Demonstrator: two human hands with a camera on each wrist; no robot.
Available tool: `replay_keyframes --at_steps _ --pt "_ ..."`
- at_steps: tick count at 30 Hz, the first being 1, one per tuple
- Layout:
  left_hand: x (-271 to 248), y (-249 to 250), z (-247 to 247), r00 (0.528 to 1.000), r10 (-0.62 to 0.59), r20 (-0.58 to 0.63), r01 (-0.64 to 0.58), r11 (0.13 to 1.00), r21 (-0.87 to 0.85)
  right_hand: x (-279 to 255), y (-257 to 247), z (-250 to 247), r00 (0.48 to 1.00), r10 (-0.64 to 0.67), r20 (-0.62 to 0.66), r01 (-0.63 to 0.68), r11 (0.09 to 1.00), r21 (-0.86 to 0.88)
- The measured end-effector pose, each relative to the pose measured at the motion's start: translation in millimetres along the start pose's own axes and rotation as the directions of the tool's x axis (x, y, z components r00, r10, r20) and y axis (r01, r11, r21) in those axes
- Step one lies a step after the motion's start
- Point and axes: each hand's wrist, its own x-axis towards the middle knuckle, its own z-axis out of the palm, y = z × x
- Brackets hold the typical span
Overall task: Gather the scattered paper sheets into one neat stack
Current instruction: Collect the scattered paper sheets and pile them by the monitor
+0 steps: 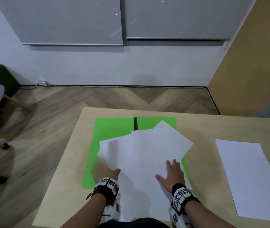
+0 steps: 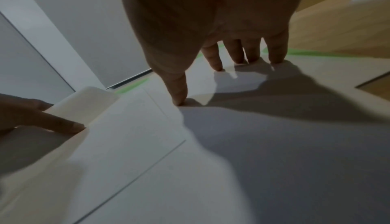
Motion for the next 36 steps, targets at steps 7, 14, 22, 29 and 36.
replay_keyframes --at_steps 7,14,22,29,36 --pt "1 -1 -8 0.999 0.016 -0.039 -0.033 0.868 -0.495 3 3 -13 1.000 0.007 0.019 -0.007 1.000 0.003" --pt "-9 26 -51 0.877 0.421 0.231 -0.031 0.530 -0.848 8 -22 -38 1.000 -0.022 0.002 0.017 0.818 0.575" --pt "-29 74 -56 0.501 0.704 0.504 0.039 0.563 -0.825 -7 -37 -40 0.979 -0.128 0.160 -0.129 0.225 0.966" --pt "-21 101 -4 0.924 0.293 0.248 -0.117 0.829 -0.546 -6 8 -44 0.984 0.152 0.088 -0.126 0.263 0.956" --pt "-35 99 54 0.983 0.168 0.074 -0.173 0.982 0.077 -19 59 -65 0.869 0.494 -0.016 -0.348 0.635 0.690"
